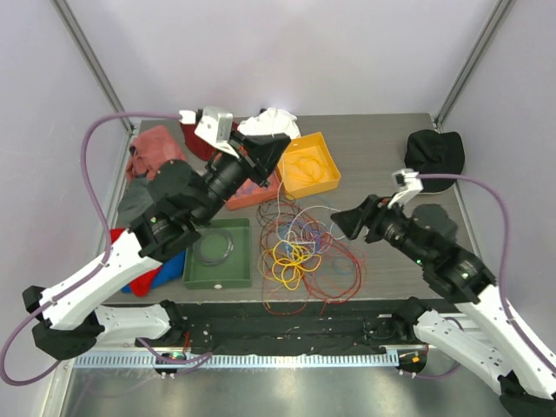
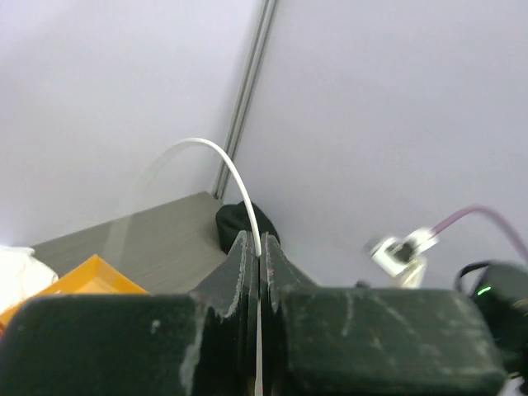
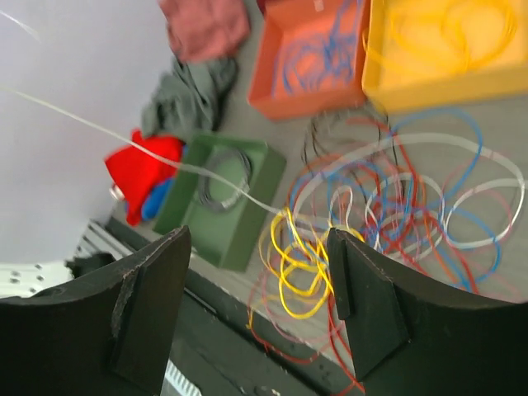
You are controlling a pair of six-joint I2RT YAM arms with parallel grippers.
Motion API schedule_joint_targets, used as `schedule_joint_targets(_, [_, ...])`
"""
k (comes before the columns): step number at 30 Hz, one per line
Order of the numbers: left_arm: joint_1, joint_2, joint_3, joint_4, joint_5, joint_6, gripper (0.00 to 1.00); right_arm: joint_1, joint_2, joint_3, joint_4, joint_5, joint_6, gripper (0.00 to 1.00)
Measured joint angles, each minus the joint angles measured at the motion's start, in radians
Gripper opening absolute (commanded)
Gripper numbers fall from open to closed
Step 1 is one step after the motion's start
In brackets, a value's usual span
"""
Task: Untangle the cables
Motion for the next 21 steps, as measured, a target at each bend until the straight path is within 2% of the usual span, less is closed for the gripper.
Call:
schedule_joint_targets(6, [0.001,0.111,0.264,-0.175,0.012,-0.002,0.0,0.0,0.047,-0.145,0.058,-0.071,0.034,0.75])
schedule_joint_targets(14, [0.001,0.201,0.465,-0.377,-0.045,0.038,0.0,0.0,0.025,-0.222,0.146,-0.101,0.047,0.74])
schedule_joint_targets(21, [0.001,0.2,0.644,-0.43,-0.113,0.103,0.0,0.004,0.044,-0.299,0.234,-0.155,0.069,0.74])
